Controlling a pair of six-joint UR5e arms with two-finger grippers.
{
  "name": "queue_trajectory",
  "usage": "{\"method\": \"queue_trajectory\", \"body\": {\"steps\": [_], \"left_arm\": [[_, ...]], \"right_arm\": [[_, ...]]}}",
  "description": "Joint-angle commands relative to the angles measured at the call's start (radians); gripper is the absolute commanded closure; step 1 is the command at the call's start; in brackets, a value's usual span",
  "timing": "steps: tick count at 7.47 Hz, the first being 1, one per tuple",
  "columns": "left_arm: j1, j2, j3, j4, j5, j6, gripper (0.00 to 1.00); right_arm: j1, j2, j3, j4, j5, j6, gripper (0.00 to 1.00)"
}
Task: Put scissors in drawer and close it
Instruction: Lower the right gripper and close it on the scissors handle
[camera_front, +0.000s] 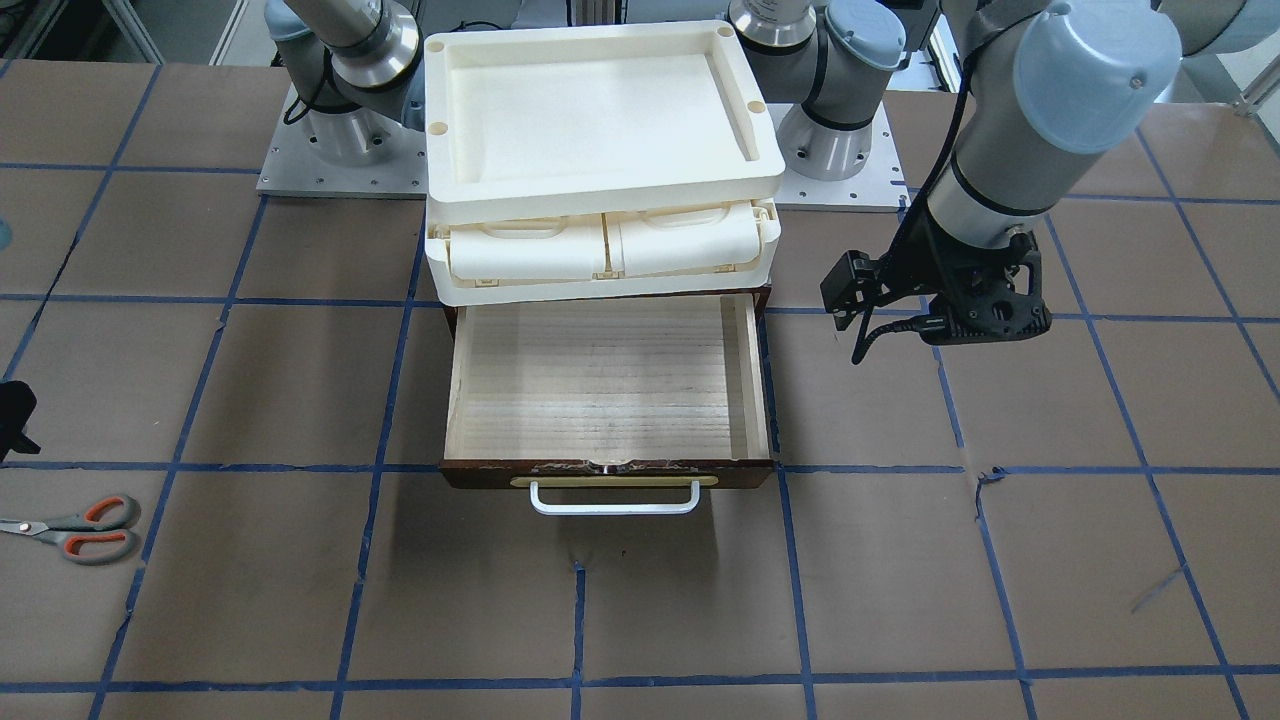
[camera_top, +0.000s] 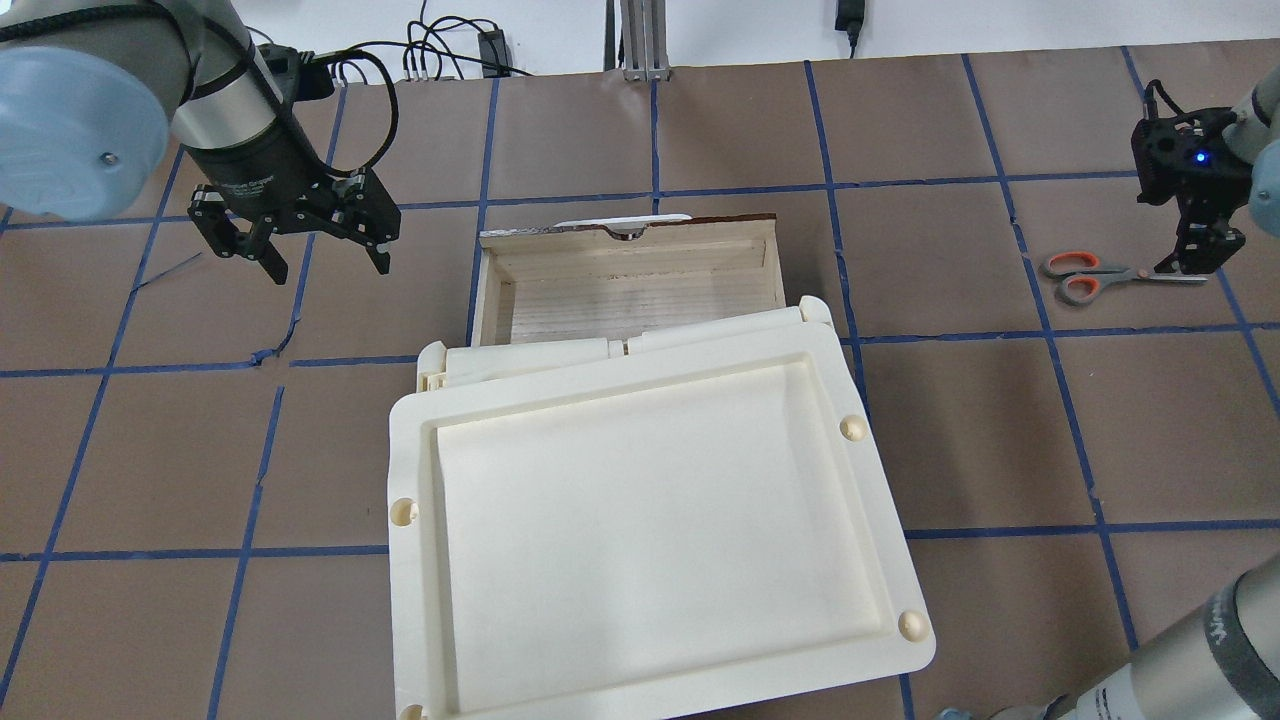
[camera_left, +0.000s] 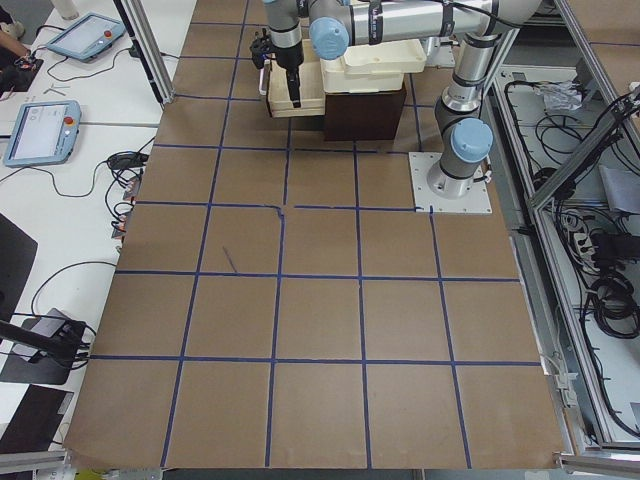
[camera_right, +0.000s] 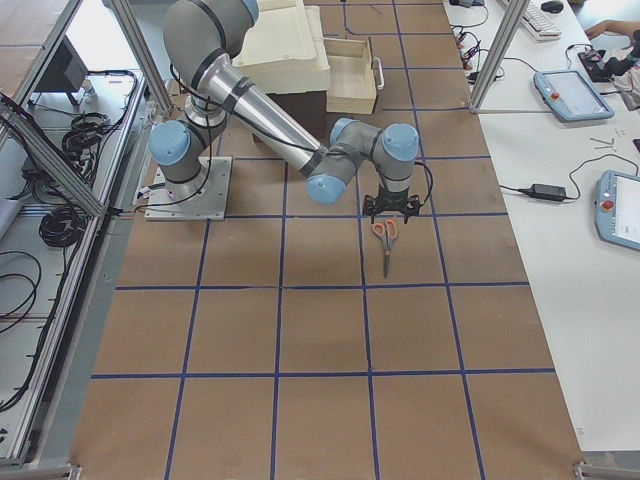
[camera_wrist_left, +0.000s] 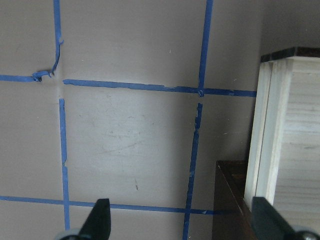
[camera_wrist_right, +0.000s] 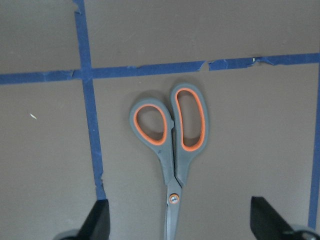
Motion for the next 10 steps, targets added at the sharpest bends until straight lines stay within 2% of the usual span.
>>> {"method": "queue_trajectory", "body": {"steps": [1, 5, 7, 10], "left_arm": [[-0.006, -0.001, 0.001, 0.009, 0.0, -0.008, 0.0], [-0.019, 0.0, 0.005, 0.009, -0.002, -0.001, 0.0], [-0.019, 0.0, 0.004, 0.011, 0.0, 0.008, 0.0], [-0.019, 0.0, 0.004, 0.009, 0.0, 0.009, 0.0]], "right_arm": [[-0.031, 0.066, -0.003, -0.057, 0.059, -0.111, 0.0], [-0.031, 0.126, -0.005, -0.085, 0.055, -0.115, 0.01], [-0.031, 0.136, -0.006, -0.097, 0.044, -0.182, 0.05], [-0.031, 0.152, -0.005, -0.097, 0.038, -0.178, 0.11]]}}
